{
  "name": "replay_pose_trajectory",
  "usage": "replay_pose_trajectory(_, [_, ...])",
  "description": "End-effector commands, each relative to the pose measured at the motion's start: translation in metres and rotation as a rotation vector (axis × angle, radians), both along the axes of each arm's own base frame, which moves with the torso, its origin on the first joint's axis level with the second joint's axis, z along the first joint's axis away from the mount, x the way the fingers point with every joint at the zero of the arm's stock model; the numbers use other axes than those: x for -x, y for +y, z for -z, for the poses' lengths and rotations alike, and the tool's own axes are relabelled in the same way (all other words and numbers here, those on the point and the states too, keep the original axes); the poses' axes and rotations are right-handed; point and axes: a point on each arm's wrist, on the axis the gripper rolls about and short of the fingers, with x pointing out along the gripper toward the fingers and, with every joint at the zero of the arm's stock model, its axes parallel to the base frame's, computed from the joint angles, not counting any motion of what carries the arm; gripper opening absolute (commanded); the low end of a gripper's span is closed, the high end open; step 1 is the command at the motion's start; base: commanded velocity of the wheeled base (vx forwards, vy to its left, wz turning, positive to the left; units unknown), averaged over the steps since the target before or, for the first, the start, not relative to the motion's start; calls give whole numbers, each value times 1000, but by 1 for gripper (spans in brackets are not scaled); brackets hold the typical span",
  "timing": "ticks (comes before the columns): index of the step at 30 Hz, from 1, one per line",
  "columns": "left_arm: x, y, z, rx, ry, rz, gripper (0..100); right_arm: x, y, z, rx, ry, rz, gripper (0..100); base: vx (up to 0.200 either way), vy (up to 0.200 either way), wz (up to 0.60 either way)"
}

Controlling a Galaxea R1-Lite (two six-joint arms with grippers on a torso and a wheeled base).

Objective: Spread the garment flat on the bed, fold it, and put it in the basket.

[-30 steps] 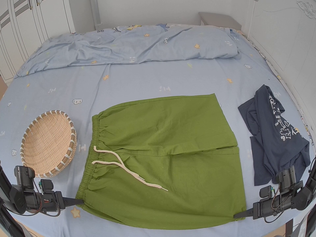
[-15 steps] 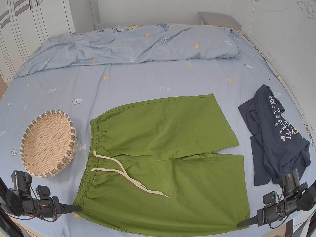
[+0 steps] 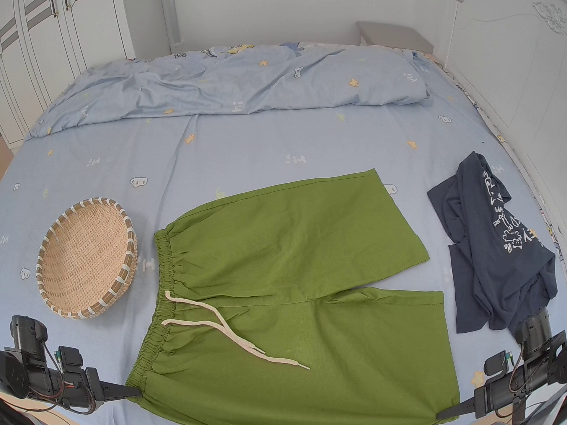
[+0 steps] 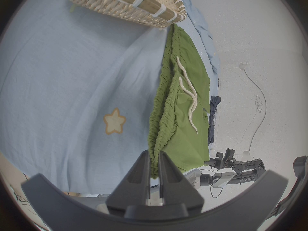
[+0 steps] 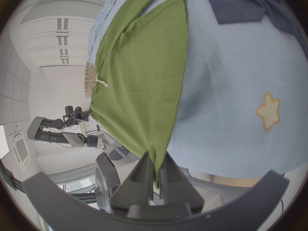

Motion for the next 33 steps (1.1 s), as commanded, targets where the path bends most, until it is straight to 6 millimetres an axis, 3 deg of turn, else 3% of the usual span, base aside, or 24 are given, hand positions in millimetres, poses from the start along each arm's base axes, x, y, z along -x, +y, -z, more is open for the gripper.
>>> replay_pose_trajectory(1, [-4, -1, -10, -16, -59, 18, 0, -5, -1, -21, -24, -124, 32, 0, 0, 0, 0])
replay_pose_trajectory(4, [-10, -1, -15, -17, -56, 37, 0, -13, 0, -36, -33, -154, 53, 0, 0, 0, 0])
replay_pose_trajectory(6, [-19, 1, -30, -20, -70, 36, 0, -24, 0, -63, -43, -197, 63, 0, 0, 0, 0])
replay_pose_trajectory(7, [-19, 1, -30, -20, -70, 36, 0, -24, 0, -63, -43, -197, 63, 0, 0, 0, 0])
replay_pose_trajectory(8, [-27, 2, -46, -15, -71, 37, 0, -32, 1, -87, -49, -227, 62, 0, 0, 0, 0])
replay_pose_trajectory(10, [-35, 2, -61, -6, -63, 54, 0, -40, 2, -109, -56, -253, 62, 0, 0, 0, 0])
replay_pose_trajectory(12, [-39, 2, -68, -2, -59, 61, 0, -43, 3, -117, -59, -266, 61, 0, 0, 0, 0])
replay_pose_trajectory(13, [-48, 2, -82, -3, -69, 75, 0, -53, 3, -135, -65, -304, 64, 0, 0, 0, 0])
replay_pose_trajectory(16, [-62, 4, -97, -5, -89, 78, 0, -67, 3, -155, -74, -358, 74, 0, 0, 0, 0])
replay_pose_trajectory(22, [-102, 7, -114, 30, -90, 58, 0, -110, 8, -174, -74, -389, 79, 0, 0, 0, 0])
replay_pose_trajectory(28, [-143, 11, -116, 30, -96, 75, 0, -145, 12, -189, -79, -419, 83, 0, 0, 0, 0])
replay_pose_trajectory(33, [-165, 16, -117, 28, -106, 74, 0, -171, 15, -195, -81, -434, 86, 0, 0, 0, 0])
